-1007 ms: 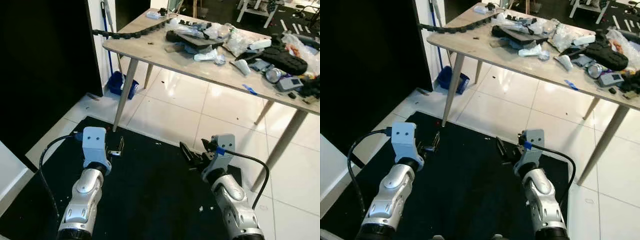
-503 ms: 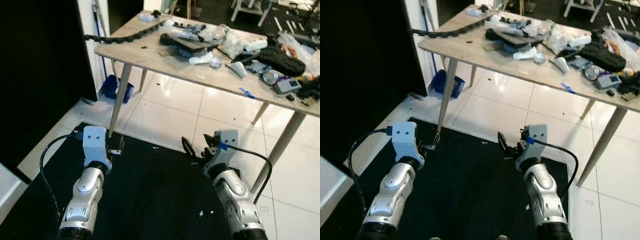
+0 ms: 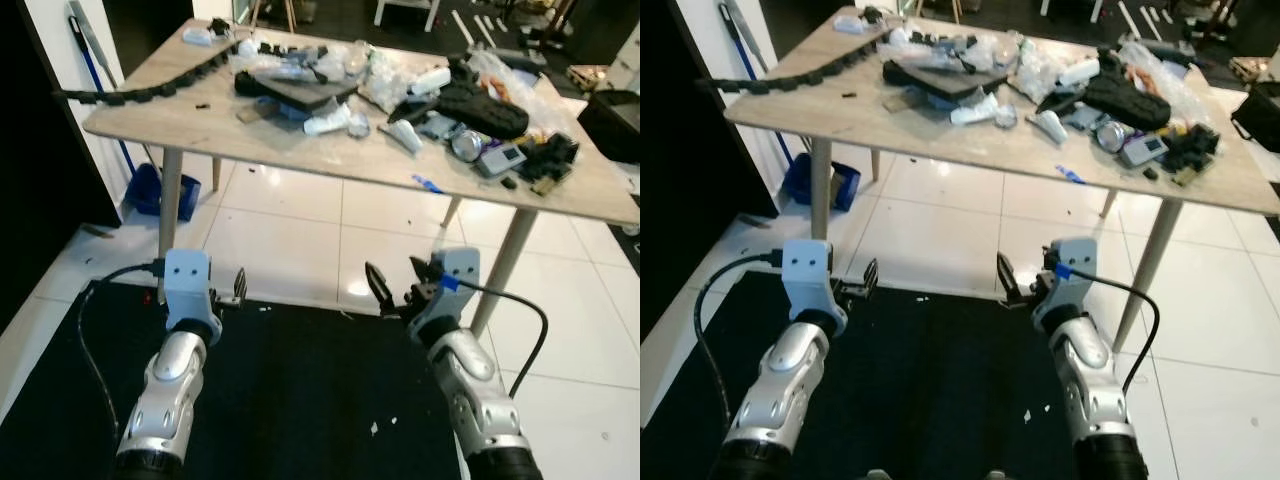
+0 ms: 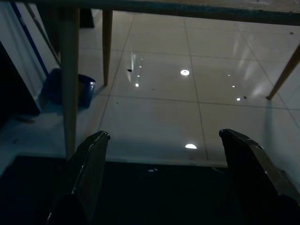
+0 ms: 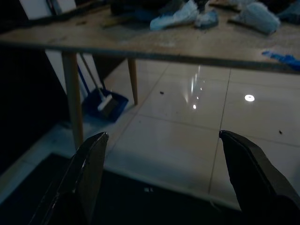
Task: Picking trash to rubbish bin
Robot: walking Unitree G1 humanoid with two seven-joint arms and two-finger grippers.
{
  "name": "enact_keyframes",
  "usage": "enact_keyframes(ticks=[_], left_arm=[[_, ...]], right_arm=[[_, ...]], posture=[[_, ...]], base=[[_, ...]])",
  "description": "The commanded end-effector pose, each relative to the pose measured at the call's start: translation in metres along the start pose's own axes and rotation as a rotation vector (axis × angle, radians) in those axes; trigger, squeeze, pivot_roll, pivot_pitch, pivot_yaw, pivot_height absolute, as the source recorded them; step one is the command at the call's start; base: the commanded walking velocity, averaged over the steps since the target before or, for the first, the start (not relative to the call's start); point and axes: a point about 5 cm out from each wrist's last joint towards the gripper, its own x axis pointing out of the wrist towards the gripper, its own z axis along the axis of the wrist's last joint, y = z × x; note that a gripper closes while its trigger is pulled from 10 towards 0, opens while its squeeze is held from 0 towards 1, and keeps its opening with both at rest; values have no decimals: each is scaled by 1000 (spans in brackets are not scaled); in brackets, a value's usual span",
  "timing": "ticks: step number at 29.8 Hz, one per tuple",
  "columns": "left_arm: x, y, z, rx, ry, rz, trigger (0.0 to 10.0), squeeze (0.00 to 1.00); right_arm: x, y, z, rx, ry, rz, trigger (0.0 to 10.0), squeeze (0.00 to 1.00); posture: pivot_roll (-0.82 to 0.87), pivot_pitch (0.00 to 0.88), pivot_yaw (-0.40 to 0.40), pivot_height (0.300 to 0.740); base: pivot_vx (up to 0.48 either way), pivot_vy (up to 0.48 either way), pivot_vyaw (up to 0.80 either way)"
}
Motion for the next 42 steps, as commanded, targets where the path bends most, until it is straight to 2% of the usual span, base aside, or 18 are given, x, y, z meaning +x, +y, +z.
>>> enact_keyframes(ticks=[1, 13, 19, 29, 42], left_arm=[[-1, -2, -1, -2, 5, -9, 10000, 0], [3, -5, 10, 4, -31, -28, 10000, 0], [4, -6, 12, 5, -36, -31, 10000, 0], [6, -6, 20, 4, -61, -36, 10000, 0], [8, -8, 23, 5, -69, -45, 10000, 0]], right_arm=[[-1, -5, 4, -13, -3, -14, 10000, 0], [4, -15, 19, -32, -46, -55, 10000, 0], [5, -16, 23, -41, -55, -55, 10000, 0], [11, -11, 42, -76, -115, -34, 10000, 0], [11, -17, 40, -84, -93, -59, 10000, 0]], posture=[[2, 138, -55, 740], [1, 140, -52, 740], [1, 140, -52, 740], [2, 145, -48, 740], [1, 145, -45, 740]], base=[[311, 0, 0], [311, 0, -67], [311, 0, -800], [309, 0, 0], [310, 0, 0]])
